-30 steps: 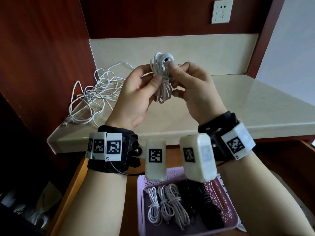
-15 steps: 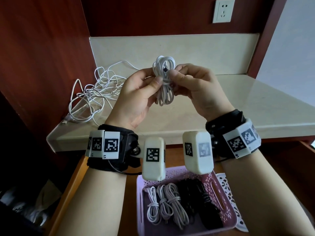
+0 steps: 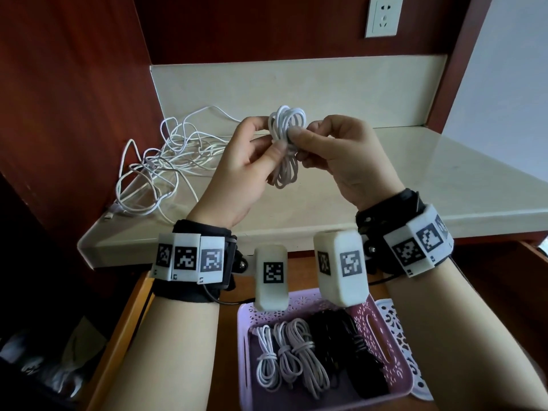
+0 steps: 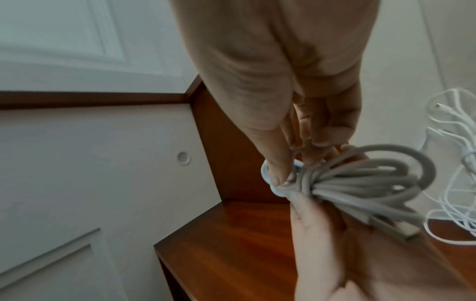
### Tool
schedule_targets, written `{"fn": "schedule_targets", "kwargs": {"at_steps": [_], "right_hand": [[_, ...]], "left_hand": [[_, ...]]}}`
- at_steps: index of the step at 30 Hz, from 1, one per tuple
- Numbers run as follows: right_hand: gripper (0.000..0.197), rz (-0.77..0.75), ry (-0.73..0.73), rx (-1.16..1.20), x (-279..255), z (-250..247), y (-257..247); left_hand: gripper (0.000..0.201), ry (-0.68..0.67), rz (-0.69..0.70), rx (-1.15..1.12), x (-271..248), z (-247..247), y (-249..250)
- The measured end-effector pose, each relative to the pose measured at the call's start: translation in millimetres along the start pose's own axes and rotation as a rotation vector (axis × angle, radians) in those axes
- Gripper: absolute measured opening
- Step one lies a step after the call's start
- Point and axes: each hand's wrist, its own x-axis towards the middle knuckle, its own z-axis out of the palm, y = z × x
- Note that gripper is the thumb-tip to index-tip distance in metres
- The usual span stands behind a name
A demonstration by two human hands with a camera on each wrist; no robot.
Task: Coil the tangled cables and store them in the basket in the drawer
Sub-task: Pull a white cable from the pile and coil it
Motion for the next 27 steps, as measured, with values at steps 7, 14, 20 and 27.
{"fn": "schedule_targets", "kwargs": {"at_steps": [7, 14, 20, 27], "right_hand": [[0.025, 0.068, -0.047, 0.046, 2.5, -5.5, 3.5], [0.031, 0.006, 0.016, 0.016, 0.1, 0.9, 11.9], [0.021, -0.005, -0.055, 0.06, 0.3, 6.0, 13.6], [0.01, 0.156, -0.064, -0.071, 7.1, -3.4, 25.0]], "left_hand": [[0.013, -0.042, -0.103, -0.061, -0.9, 2.3, -2.5], [0.014, 0.01, -0.156, -0.074, 0.3, 4.3, -8.4], [0.025, 0.032, -0.162, -0.127, 1.1, -5.7, -7.4], [0.027, -0.049, -0.133, 0.001, 0.7, -2.6, -12.8]]}}
